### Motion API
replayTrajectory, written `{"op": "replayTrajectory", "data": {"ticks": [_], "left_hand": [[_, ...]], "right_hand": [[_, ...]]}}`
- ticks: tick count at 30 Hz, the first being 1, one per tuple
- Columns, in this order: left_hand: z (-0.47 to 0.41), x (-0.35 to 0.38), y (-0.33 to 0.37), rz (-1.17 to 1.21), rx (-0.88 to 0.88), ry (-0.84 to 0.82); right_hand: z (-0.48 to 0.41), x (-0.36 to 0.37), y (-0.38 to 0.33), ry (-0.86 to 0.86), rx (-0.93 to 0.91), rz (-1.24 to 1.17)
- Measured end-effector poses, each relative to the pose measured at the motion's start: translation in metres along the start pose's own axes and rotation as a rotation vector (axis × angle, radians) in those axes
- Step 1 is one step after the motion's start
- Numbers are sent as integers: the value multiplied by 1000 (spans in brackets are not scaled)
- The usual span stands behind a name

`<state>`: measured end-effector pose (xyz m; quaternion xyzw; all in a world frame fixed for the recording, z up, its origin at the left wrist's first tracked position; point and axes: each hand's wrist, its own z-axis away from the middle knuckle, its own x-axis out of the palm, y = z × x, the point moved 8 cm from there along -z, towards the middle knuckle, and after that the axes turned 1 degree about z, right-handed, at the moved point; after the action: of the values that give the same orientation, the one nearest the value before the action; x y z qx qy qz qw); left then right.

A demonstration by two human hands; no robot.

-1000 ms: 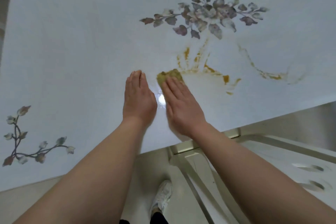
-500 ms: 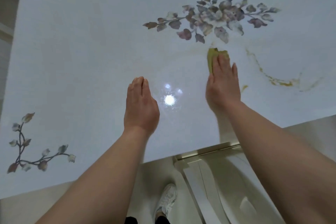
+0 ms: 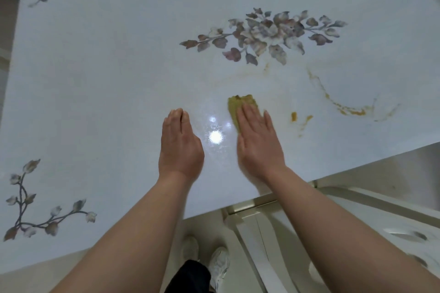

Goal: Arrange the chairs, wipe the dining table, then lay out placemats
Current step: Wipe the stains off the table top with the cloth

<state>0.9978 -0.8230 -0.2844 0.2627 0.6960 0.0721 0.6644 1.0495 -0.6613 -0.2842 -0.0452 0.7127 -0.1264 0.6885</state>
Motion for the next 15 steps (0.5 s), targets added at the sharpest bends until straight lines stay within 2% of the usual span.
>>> {"op": "replayTrajectory", "data": {"ticks": [5, 8, 10, 15], "left_hand": [[1, 0, 2, -13, 11, -16], [1, 0, 3, -21, 3, -30], [2, -1, 5, -34, 7, -39], [2, 1, 6, -79, 14, -58]], "right_hand": [[19, -15, 68, 46, 278, 70], [22, -14, 67, 67, 384, 77], [25, -10, 48, 75, 387, 56], [37, 2, -6, 17, 199, 36]]}}
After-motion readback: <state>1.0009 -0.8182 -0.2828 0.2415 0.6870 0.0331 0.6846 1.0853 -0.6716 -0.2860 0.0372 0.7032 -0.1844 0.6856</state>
